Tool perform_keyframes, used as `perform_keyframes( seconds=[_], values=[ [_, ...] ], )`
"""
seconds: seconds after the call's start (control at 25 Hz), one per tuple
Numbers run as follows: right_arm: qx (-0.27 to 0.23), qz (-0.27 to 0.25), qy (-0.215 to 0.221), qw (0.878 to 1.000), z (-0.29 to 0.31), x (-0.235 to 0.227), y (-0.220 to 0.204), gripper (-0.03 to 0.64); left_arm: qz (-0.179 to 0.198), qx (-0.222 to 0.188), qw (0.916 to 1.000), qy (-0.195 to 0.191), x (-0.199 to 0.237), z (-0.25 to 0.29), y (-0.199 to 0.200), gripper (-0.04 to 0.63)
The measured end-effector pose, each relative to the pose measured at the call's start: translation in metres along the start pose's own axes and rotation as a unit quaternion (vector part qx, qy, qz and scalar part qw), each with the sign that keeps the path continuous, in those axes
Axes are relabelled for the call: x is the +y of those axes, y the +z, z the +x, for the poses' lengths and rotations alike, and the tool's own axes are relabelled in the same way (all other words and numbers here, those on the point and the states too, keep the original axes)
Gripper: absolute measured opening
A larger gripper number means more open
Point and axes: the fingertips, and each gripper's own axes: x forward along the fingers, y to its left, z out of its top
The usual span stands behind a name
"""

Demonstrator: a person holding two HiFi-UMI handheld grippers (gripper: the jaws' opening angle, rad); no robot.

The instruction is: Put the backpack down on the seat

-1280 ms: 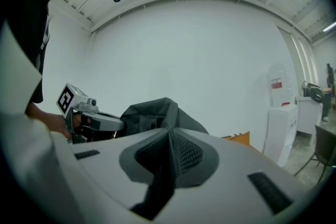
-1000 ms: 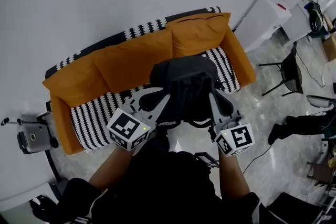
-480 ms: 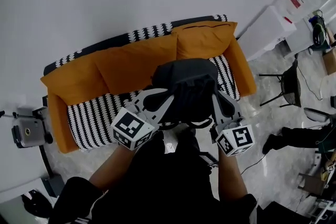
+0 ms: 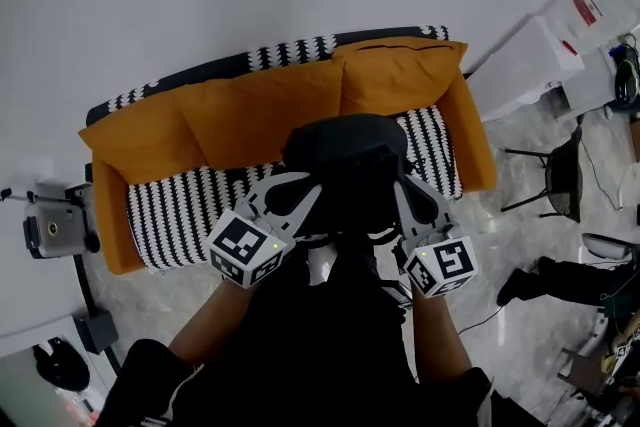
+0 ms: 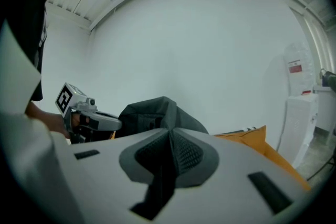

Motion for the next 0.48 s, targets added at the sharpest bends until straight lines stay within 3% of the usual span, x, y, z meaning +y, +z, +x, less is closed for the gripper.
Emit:
perform_keyframes(
  seconds=[0.48],
  values=[
    [0.062, -0.001, 0.082, 0.995, 0.030, -0.039, -0.047, 0.038, -0.051, 0.034, 0.9945, 0.085, 0.012, 0.042, -0.047, 0.040]
  ],
)
